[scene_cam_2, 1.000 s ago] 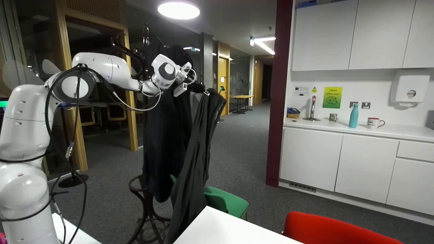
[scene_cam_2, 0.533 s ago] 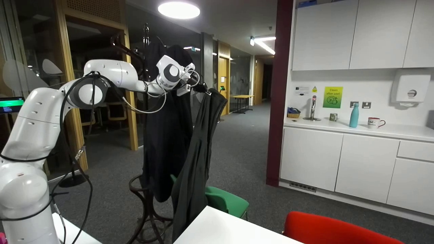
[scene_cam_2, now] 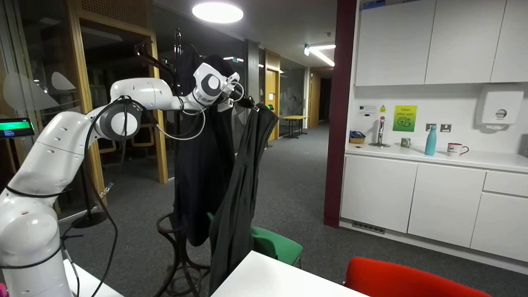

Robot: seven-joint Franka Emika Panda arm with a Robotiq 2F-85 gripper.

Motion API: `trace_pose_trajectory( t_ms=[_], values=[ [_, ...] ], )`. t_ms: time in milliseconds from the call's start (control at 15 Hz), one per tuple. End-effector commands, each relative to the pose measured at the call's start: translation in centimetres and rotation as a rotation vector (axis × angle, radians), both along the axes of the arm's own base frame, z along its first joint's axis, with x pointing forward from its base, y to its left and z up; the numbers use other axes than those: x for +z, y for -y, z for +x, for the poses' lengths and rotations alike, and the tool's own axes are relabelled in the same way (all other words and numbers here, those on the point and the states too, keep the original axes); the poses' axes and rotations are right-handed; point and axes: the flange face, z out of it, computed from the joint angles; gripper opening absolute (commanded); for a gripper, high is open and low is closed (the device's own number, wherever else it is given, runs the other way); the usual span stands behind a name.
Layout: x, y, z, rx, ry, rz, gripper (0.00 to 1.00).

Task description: Remove the grey hoodie from the coat hanger and put it on the green chair

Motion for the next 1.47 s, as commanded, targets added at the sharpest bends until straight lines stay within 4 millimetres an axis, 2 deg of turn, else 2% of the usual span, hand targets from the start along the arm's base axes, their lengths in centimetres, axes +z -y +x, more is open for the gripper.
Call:
trace_pose_trajectory(
  t_ms=[0, 200, 533, 600, 667, 733, 1200, 1267, 1400],
  values=[
    [2.0, -0.2, 0.6, 0.010, 0.034, -0.014, 0.02],
    [0.8, 0.0, 1.3, -0.009, 0.014, -0.010, 0.02],
    [-2.2, 0.2, 2.6, -0.020, -0.050, -0.009, 0.02],
    [-2.9, 0.3, 2.8, -0.016, -0.065, -0.004, 0.34],
    [-3.3, 0.2, 3.0, -0.014, -0.073, -0.002, 0.35],
    [-3.7, 0.3, 3.1, -0.014, -0.081, 0.001, 0.41],
    [-3.4, 0.4, 3.1, -0.001, -0.079, 0.001, 0.94],
    [-3.3, 0.4, 3.0, 0.001, -0.078, -0.001, 0.98],
    [-2.9, 0.3, 2.9, 0.012, -0.074, -0.011, 1.00]
  ],
)
